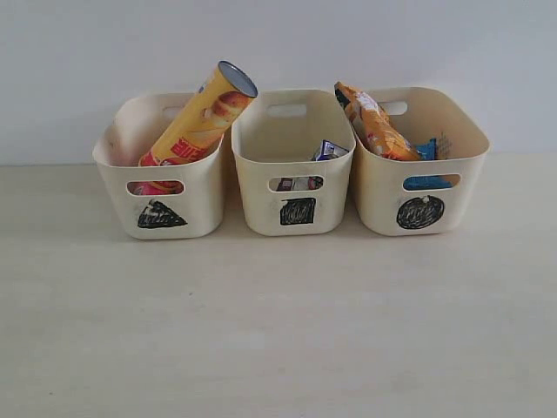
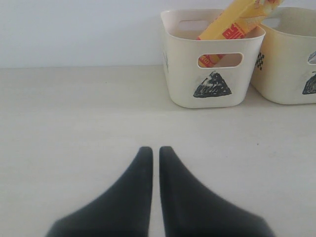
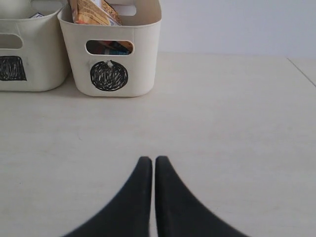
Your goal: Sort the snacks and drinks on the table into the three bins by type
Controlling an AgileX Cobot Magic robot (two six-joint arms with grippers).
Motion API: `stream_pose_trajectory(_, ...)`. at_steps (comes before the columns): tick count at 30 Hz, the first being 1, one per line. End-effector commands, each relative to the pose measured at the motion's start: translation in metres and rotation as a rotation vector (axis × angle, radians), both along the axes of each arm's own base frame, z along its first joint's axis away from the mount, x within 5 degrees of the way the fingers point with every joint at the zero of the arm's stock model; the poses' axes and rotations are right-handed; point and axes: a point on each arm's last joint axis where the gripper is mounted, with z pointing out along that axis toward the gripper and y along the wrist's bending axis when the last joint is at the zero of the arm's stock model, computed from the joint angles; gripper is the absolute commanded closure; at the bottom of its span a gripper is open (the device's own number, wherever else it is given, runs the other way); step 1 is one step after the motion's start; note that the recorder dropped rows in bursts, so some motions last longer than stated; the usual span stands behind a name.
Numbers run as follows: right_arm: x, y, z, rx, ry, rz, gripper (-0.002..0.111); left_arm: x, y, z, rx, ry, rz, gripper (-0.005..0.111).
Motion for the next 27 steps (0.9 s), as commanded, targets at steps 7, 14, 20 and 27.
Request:
stream_pose_trajectory(7,0.0003,-0.0004,0.0005,-0.019,-0.021,-0.003,0.108,-0.0001,0.0001,-0.0007,0.001,-0.002,0.002,0.102)
stream_pose_trajectory(14,0.0002,-0.0004,0.0003,-0.013,-0.019,-0.004,0.108,-0.0001,0.0001,-0.0007,0.001,-0.002,0.002,0.102)
stream_pose_trajectory(20,0.0002,-0.0004,0.0003,-0.013,-0.019,-0.004,0.108,-0.0001,0.0001,-0.0007,0.001,-0.002,0.002,0.102)
stream_pose_trajectory(27,0.0002,-0.0004,0.0003,-0.013,-0.019,-0.004,0.108,-0.0001,0.0001,-0.0007,0.001,-0.002,0.002,0.102)
